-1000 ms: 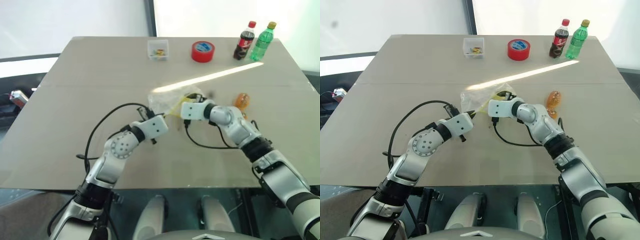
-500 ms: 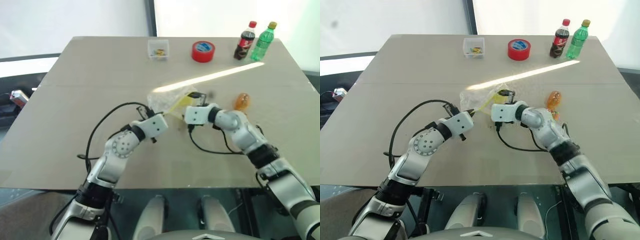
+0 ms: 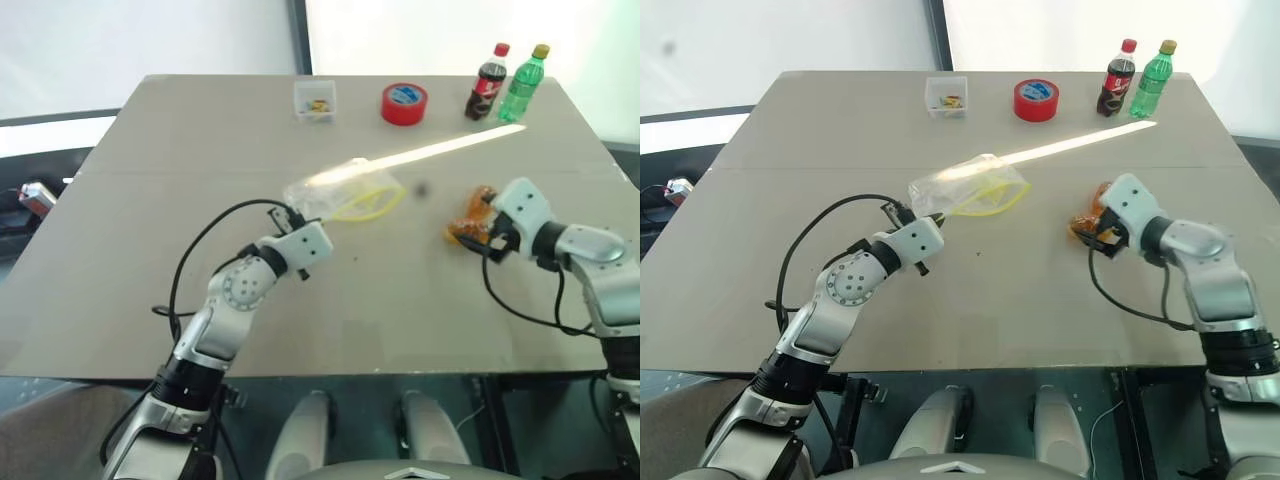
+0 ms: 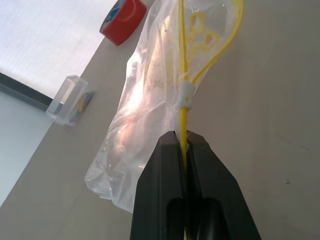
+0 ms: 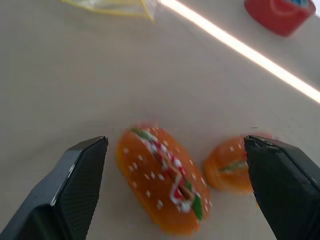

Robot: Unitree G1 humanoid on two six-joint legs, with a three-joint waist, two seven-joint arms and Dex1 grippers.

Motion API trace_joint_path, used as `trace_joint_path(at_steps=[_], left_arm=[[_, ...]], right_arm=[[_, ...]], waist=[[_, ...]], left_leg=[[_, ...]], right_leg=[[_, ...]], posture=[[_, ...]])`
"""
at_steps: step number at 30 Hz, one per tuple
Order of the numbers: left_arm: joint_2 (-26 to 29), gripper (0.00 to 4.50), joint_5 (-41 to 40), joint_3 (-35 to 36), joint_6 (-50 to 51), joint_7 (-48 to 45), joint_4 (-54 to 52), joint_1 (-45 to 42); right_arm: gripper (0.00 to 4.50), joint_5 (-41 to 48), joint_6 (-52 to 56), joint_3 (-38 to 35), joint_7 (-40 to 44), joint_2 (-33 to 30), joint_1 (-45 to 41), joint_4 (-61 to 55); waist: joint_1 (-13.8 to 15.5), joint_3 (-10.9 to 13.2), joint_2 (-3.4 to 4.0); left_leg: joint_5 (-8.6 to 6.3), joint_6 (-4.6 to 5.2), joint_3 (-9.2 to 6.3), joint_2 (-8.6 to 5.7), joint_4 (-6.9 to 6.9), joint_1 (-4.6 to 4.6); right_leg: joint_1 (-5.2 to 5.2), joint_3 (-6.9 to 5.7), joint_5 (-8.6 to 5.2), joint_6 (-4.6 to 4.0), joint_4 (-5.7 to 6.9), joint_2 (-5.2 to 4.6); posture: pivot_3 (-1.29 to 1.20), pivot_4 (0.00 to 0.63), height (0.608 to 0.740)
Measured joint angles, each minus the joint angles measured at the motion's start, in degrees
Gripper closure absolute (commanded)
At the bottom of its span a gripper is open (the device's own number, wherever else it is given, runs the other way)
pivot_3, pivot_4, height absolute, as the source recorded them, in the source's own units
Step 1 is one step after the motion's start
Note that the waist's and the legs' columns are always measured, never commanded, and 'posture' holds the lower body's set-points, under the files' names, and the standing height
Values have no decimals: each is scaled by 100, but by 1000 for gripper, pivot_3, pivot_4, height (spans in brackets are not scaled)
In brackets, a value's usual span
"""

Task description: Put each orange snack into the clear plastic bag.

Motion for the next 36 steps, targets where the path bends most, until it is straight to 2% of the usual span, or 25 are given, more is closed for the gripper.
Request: trace_joint_path(at_steps=[8,10,12,13,14,15,16,20,26,30,36], left_arm=[[-52,4500,16,-14,-14,5,54,-80],[-51,4500,35,-14,-14,5,53,-75],[-54,4500,39,-13,-14,6,54,-65],[-56,4500,41,-13,-13,8,54,-62],[-56,4500,43,-13,-13,11,53,-60],[-57,4500,44,-13,-13,14,53,-58],[-60,4500,46,-13,-12,20,53,-55],[-91,4500,57,-19,-12,34,54,-53],[-120,4500,85,-103,-27,32,68,-62],[-172,4500,87,-113,-32,31,80,-95],[-257,4500,88,-170,-37,1,82,-120]], right_arm=[[29,-59,-613,310,589,-110,-730,1869],[554,-55,-661,348,688,-82,-756,2006],[1375,-42,-725,445,822,-56,-767,2108],[2026,-18,-771,457,900,-51,-767,2107],[2148,10,-778,457,947,-51,-767,2102],[2682,41,-778,457,969,-51,-766,2091],[2934,68,-775,456,1005,-52,-763,2061],[2934,417,-483,429,1212,-51,-695,1490],[2934,1115,573,366,1191,135,-681,186],[2934,1047,1165,634,774,364,-693,-151],[2934,737,1480,1017,166,837,-1019,20]], waist=[[-5,0,0],[-4,0,0],[-2,0,0],[-2,0,0],[-2,0,0],[-1,0,0],[-1,0,0],[-6,0,1],[14,0,0],[33,0,0],[26,0,1]], left_leg=[[0,0,-1,0,1,-3],[0,0,-1,0,1,-4],[0,0,0,0,1,-5],[0,0,0,0,1,-5],[0,0,0,0,1,-5],[0,0,-1,0,1,-4],[0,0,-1,0,1,-4],[0,0,-3,2,1,-4],[0,0,-7,3,1,-5],[0,0,-7,2,1,-5],[0,-1,-6,1,1,-5]], right_leg=[[0,1,0,0,-1,0],[0,1,0,0,-2,0],[0,2,0,0,-3,-2],[0,2,0,0,-3,-2],[0,2,1,0,-3,-2],[0,2,1,0,-2,-2],[0,2,0,0,-2,-2],[-1,2,0,0,-1,-1],[0,0,0,0,-1,-2],[-1,-1,0,0,-1,-2],[-3,0,1,0,0,-1]], posture=[[0,150,740],[0,150,740],[0,150,740],[0,150,740],[0,150,740],[0,150,740],[0,150,740],[0,150,740],[0,150,740],[0,150,740],[0,150,740]])
